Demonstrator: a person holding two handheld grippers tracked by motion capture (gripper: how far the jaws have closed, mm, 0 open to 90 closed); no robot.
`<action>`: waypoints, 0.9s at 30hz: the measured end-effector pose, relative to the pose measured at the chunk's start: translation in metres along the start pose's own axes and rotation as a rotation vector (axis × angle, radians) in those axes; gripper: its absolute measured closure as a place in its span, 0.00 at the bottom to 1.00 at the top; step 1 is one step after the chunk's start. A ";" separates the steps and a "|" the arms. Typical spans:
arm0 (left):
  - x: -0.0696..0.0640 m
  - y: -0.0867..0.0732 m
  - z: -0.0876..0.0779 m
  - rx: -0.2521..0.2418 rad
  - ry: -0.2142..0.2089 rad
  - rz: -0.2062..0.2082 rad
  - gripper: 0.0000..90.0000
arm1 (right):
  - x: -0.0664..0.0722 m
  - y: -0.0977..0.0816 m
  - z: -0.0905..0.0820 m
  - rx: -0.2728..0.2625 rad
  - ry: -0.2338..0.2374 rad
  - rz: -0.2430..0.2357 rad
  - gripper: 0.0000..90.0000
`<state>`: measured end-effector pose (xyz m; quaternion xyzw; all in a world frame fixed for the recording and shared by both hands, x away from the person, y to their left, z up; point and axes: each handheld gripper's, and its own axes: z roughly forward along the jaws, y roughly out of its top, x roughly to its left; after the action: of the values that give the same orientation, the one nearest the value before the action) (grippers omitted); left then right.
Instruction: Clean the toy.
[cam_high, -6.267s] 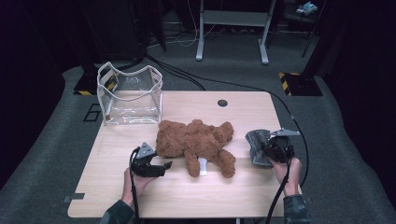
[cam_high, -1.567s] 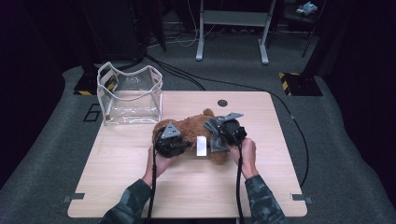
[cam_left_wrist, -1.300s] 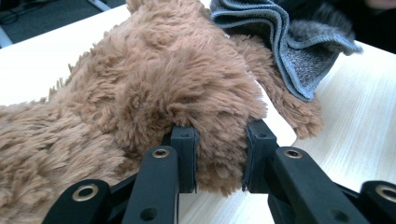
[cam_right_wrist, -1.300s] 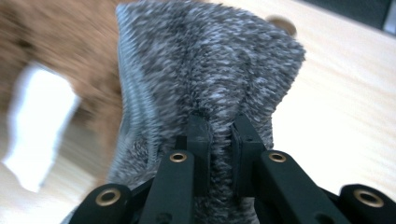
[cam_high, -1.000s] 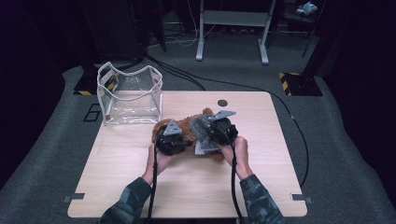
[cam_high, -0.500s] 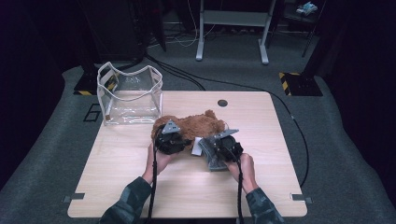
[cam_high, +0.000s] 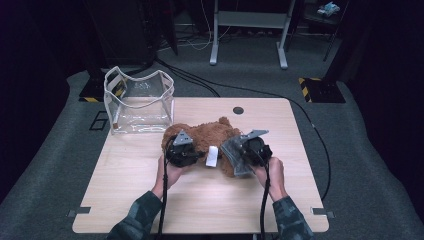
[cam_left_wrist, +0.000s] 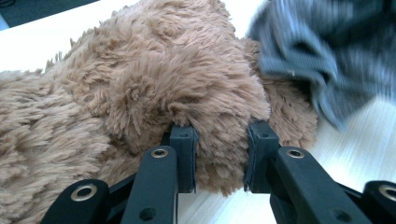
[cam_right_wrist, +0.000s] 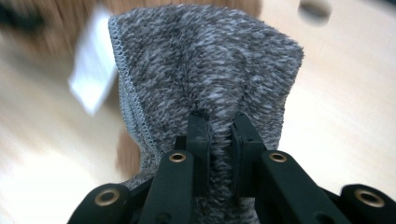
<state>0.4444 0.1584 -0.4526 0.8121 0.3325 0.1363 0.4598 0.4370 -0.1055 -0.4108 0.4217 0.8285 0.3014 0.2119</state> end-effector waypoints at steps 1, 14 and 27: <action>0.000 0.000 0.000 0.002 -0.001 0.003 0.77 | 0.001 0.008 -0.001 -0.018 0.008 -0.001 0.90; 0.001 -0.013 -0.004 0.004 -0.004 -0.006 0.76 | 0.024 0.047 0.042 0.009 0.018 -0.076 0.90; -0.003 -0.013 -0.006 -0.028 0.014 0.000 0.78 | -0.028 -0.004 0.027 0.031 -0.073 0.078 0.90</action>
<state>0.4334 0.1653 -0.4601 0.8046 0.3336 0.1464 0.4688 0.4663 -0.1215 -0.4301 0.4677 0.8076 0.2809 0.2237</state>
